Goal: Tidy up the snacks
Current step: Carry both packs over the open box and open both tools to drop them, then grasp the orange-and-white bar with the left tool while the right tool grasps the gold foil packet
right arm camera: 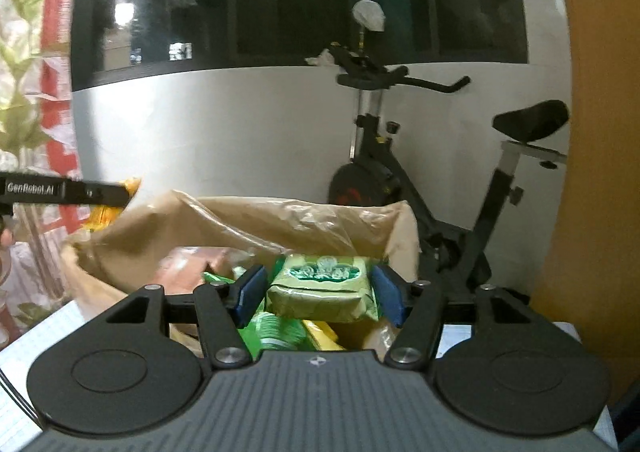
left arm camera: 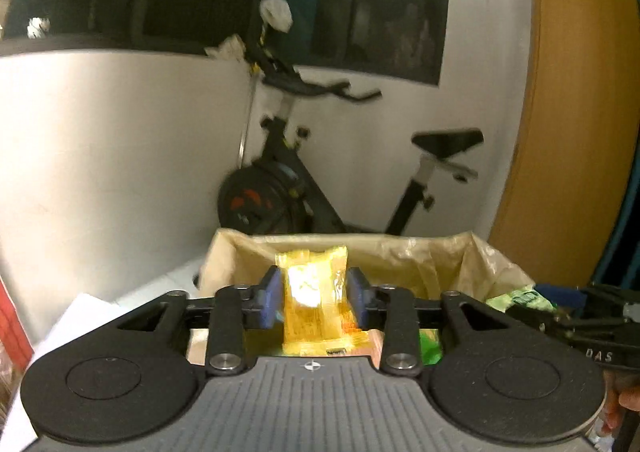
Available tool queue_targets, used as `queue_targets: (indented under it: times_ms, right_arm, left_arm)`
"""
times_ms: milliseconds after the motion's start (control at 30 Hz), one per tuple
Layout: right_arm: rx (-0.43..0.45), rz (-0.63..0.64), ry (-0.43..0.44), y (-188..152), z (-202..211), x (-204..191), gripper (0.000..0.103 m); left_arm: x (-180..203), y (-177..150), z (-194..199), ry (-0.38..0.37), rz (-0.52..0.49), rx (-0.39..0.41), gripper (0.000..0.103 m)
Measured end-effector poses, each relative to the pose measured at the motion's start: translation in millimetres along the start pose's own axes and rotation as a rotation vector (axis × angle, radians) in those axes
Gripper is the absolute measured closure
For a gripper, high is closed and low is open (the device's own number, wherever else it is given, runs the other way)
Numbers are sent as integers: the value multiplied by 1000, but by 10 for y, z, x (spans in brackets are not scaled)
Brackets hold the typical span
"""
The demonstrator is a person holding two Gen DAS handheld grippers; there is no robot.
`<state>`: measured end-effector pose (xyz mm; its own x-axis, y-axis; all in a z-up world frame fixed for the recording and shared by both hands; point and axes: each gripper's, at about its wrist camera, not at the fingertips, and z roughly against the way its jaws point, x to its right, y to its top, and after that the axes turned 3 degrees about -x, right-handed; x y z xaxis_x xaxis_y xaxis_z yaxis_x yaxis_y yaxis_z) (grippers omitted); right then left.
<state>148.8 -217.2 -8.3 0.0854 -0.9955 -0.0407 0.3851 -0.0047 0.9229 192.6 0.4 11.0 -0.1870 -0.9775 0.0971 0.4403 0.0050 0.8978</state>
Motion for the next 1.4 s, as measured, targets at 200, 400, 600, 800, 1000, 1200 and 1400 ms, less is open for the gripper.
queue_targets:
  times_ms: [200, 400, 600, 800, 1000, 1200, 1400]
  right_arm:
    - [24, -5, 25, 6, 151, -25, 33]
    - [48, 50, 71, -55, 375, -118, 29]
    - [71, 79, 103, -185, 573, -232, 28]
    - [98, 57, 144, -344, 775, -302, 29]
    - [92, 32, 164, -561, 880, -371, 29]
    - [33, -12, 195, -830, 879, -359, 29]
    - [-62, -10, 191, -1185, 818, -292, 29]
  left_arm:
    - [-79, -83, 21, 19, 11, -10, 34]
    - [-90, -75, 286, 24, -43, 16, 32]
    - [-50, -200, 563, 0, -79, 21, 32]
    - [-157, -348, 836, -15, -49, 25, 32]
    - [-261, -562, 1044, 8, -25, 25, 32]
    - [-293, -897, 1101, 12, -2, -29, 32]
    - [-278, -1283, 992, 12, 51, -112, 32]
